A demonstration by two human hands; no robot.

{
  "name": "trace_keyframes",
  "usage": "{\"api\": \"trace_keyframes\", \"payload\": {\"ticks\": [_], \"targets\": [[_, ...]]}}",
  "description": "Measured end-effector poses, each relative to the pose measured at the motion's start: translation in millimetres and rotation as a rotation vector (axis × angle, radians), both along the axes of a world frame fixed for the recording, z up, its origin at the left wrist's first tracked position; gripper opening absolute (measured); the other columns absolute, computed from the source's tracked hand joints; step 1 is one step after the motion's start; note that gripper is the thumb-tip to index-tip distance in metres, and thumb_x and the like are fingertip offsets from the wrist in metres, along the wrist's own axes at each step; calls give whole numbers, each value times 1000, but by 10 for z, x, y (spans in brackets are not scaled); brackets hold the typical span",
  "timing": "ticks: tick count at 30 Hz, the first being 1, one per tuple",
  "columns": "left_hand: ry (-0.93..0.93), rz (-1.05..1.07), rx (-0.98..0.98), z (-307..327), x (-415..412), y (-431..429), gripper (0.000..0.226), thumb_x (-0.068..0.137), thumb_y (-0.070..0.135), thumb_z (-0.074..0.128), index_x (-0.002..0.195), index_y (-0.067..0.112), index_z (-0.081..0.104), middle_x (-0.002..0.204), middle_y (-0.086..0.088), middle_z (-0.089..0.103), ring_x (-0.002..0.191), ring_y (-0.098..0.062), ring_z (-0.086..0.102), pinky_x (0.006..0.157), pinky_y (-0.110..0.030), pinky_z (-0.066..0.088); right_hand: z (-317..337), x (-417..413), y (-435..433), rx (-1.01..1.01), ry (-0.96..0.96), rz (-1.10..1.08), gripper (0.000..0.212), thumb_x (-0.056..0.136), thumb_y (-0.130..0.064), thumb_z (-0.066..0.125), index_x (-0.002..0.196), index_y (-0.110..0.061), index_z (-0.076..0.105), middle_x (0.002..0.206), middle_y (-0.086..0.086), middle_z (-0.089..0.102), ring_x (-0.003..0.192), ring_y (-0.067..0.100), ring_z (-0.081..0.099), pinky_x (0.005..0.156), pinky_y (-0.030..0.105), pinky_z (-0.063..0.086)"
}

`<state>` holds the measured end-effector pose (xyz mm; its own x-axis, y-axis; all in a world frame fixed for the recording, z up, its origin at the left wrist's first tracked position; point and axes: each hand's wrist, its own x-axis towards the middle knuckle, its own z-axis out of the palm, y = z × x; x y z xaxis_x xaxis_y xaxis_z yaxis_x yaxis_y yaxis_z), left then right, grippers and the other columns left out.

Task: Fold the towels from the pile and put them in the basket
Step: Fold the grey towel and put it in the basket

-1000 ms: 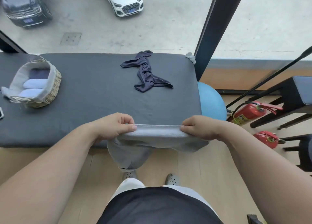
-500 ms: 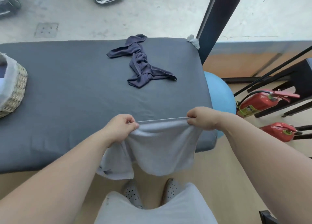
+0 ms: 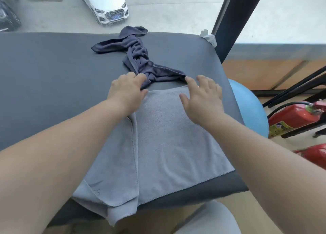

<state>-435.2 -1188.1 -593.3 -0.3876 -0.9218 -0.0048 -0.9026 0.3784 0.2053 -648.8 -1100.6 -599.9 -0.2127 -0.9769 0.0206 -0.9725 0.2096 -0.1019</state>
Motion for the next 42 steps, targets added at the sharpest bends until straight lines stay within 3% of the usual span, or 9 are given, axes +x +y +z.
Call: {"api": "trace_keyframes", "payload": {"ticks": [2,6,14,20,22,26,30,35,42], "targets": [[-68,24,-13,-31,-12,120,42,96,44,54,131,23,48,122,-9,52,114,-34,49,93,-48,43,-230,247,97,57,-51,111,64,101,-58,30,157,-30,20,165,7,14,152,30,5,123,51,1],[-155,-1,73,-248,40,676,61,91,64,46,141,30,41,139,-2,42,129,-29,38,102,-48,37,-681,328,226,165,-34,175,80,90,-77,14,158,-38,3,169,1,-7,154,29,-13,121,56,-9],[-308,-46,131,-618,141,851,79,96,68,18,159,25,0,167,-6,-3,153,-29,-1,121,-59,7,-717,-68,-100,191,-21,78,87,84,-85,12,158,-41,0,168,6,-12,154,30,-14,122,55,-9],[-312,-49,79,-482,305,943,81,93,71,28,158,29,5,167,-3,1,153,-26,2,122,-57,7,-717,-202,-102,181,-31,-57,91,83,-86,12,159,-36,2,166,17,-12,154,33,-13,122,52,-10],[-276,-5,33,-396,439,1067,84,89,73,38,156,29,15,164,-5,15,148,-29,16,120,-52,20,-638,-3,-13,169,30,-49,86,88,-81,11,159,-34,0,166,19,-12,153,37,-12,119,59,-13],[-202,162,27,-336,786,1397,73,81,78,42,132,26,43,128,0,46,121,-26,43,100,-44,41,-609,768,276,173,-42,343,76,90,-79,11,156,-45,-6,167,4,-17,152,32,-21,116,63,-18],[-127,276,111,-309,1019,1572,58,72,82,49,93,28,50,95,9,51,100,-20,53,84,-38,48,-799,1074,407,163,-29,393,79,84,-85,8,154,-51,-8,168,0,-15,152,34,-21,116,64,-15],[-63,114,174,-268,990,1783,66,54,89,51,93,36,49,89,18,48,91,-9,49,79,-31,47,-818,1048,402,159,-41,377,77,83,-87,6,151,-55,-12,167,3,-16,151,35,-22,117,63,-13],[62,82,93,-370,1069,1809,17,85,44,63,79,33,52,79,17,52,84,-11,54,77,-32,48,-831,1061,415,148,-55,355,80,80,-89,3,152,-55,-10,167,3,-16,152,32,-21,118,60,-14]]}}
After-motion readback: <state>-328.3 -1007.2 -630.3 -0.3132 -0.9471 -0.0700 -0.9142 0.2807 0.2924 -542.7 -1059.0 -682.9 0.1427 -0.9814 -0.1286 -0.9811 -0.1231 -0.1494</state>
